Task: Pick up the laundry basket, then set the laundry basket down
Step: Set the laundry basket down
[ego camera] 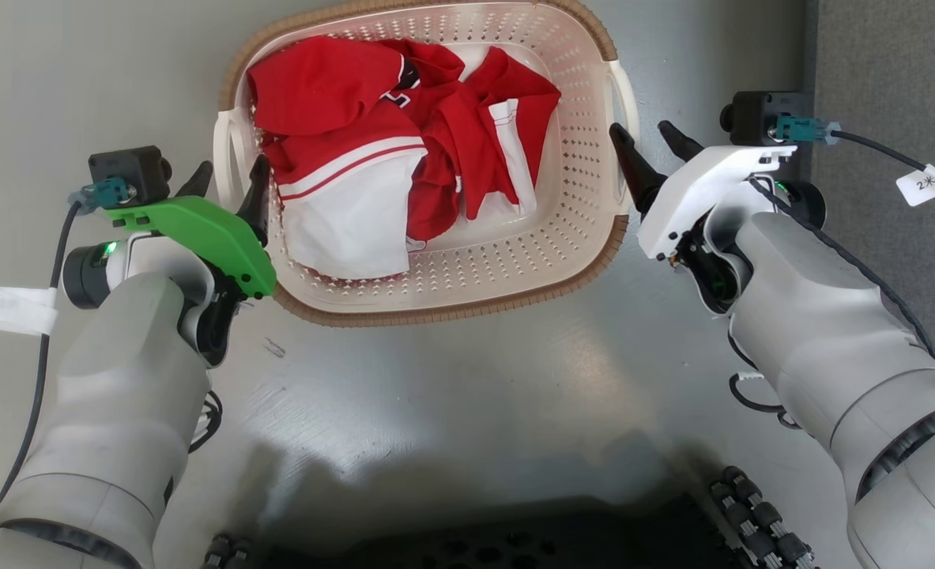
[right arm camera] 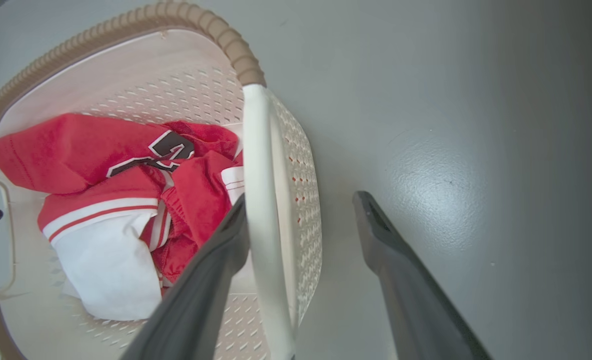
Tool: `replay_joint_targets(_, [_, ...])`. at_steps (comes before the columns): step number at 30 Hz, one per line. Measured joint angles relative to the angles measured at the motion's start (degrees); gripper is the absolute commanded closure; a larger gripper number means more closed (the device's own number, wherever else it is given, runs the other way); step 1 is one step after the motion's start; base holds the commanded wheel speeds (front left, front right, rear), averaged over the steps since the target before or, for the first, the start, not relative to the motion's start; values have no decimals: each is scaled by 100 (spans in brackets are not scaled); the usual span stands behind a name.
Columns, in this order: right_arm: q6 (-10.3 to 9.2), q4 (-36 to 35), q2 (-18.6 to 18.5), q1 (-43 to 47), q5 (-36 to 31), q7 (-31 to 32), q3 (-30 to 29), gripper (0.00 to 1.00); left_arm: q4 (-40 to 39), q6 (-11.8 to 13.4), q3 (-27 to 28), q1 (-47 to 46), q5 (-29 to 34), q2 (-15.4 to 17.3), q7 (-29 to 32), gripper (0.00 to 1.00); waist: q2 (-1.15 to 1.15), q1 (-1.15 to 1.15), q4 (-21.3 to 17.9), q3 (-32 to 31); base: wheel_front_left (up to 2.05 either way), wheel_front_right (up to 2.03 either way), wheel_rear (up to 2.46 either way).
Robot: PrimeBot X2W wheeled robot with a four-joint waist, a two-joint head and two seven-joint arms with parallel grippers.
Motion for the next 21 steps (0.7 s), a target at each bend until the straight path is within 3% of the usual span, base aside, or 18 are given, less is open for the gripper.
replay_joint_targets(21, [0, -131, 47, 204, 103, -57, -29, 0, 45, 0, -19, 357, -207, 124, -127, 0, 0, 0, -73, -779, 0, 0, 0])
